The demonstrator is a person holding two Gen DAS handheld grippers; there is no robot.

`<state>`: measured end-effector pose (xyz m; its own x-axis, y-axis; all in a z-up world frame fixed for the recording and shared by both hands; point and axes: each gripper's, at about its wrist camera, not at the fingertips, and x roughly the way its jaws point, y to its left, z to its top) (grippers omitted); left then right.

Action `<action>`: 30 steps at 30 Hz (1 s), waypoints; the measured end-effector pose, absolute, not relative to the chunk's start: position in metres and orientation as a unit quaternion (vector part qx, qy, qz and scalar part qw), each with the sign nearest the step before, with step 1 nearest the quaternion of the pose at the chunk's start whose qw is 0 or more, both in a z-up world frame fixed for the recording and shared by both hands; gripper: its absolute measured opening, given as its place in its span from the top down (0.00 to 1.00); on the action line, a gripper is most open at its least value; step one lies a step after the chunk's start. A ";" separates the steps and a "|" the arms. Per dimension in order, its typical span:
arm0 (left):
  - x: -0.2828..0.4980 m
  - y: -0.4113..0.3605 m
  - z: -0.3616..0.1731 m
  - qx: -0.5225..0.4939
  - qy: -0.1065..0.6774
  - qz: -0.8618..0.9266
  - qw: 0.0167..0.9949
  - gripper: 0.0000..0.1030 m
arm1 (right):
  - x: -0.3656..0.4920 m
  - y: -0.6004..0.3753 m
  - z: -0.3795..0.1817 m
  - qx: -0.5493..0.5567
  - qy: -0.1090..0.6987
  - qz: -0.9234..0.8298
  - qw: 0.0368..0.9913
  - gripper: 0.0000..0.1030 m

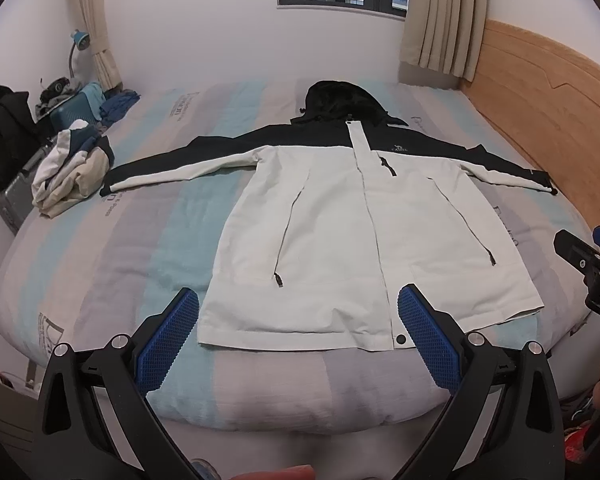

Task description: Fold large clothes

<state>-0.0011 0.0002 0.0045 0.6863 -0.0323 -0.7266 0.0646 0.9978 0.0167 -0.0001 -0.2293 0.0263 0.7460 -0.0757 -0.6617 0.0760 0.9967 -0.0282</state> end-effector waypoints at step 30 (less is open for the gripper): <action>0.001 0.002 0.000 0.018 0.399 -0.032 0.916 0.06 | 0.002 -0.224 0.022 -0.001 0.362 -0.045 0.931 0.07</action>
<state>0.0009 0.0024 0.0003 0.6792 -0.0433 -0.7327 0.0723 0.9974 0.0081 0.0024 -0.2241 0.0221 0.7335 -0.0837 -0.6746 0.0825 0.9960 -0.0338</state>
